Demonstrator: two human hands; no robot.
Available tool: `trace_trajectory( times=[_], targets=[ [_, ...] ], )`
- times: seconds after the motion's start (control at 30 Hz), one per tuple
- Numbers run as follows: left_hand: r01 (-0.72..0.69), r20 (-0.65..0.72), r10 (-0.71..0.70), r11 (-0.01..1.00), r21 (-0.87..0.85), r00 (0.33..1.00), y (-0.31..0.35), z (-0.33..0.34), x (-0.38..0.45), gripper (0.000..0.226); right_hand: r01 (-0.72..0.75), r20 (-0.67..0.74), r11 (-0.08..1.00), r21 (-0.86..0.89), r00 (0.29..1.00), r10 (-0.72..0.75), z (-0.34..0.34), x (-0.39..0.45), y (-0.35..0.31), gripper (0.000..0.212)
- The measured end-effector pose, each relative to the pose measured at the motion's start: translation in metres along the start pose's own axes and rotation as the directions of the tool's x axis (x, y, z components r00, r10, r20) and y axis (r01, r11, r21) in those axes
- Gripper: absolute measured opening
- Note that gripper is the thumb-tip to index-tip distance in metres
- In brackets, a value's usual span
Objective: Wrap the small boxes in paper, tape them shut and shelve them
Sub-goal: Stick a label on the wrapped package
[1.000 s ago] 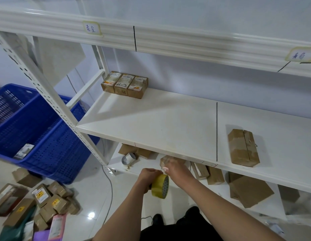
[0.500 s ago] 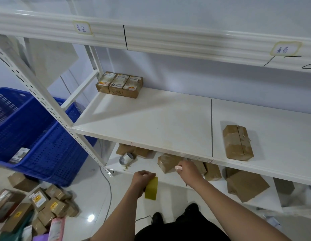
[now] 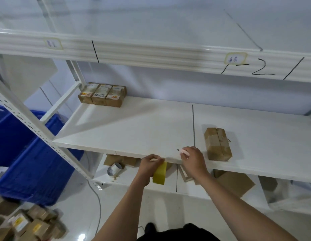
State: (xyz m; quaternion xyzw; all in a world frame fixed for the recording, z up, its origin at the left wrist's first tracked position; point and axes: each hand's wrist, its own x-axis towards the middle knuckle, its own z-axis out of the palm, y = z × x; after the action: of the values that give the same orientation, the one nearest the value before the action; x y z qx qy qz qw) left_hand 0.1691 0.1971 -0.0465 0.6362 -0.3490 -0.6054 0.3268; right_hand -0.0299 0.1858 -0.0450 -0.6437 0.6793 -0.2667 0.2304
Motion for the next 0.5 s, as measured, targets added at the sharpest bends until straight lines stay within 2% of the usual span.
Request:
trace_trajectory(
  times=[0.13,0.2,0.27,0.37,0.43,0.5],
  targets=[
    [-0.100,0.028,0.101,0.995,-0.027,0.994,0.040,0.039,0.001,0.013,-0.027,-0.164,0.993,0.119,0.985,0.047,-0.050,0.008,0.024,0.017],
    [-0.135,0.046,0.137,0.990,-0.038,0.989,0.058,0.062,0.000,0.013,-0.062,-0.307,0.990,0.125,0.946,0.098,-0.080,0.012,0.046,0.016],
    [-0.164,0.065,0.166,0.986,-0.036,0.984,0.073,0.085,-0.001,0.012,-0.127,-0.387,0.981,0.144,0.905,0.174,-0.109,0.013,0.069,0.013],
    [-0.174,0.074,0.179,0.982,-0.070,0.981,0.087,0.117,-0.003,0.010,-0.322,-0.379,0.921,0.222,0.841,0.385,-0.139,0.012,0.113,0.012],
    [-0.180,0.091,0.187,0.981,-0.075,0.978,0.096,0.145,-0.006,0.011,-0.418,-0.351,0.879,0.230,0.807,0.475,-0.158,0.013,0.151,0.014],
    [-0.186,0.106,0.194,0.979,-0.081,0.975,0.101,0.155,-0.006,0.011,-0.492,-0.283,0.854,0.166,0.806,0.520,-0.161,0.013,0.174,0.018]
  ],
)
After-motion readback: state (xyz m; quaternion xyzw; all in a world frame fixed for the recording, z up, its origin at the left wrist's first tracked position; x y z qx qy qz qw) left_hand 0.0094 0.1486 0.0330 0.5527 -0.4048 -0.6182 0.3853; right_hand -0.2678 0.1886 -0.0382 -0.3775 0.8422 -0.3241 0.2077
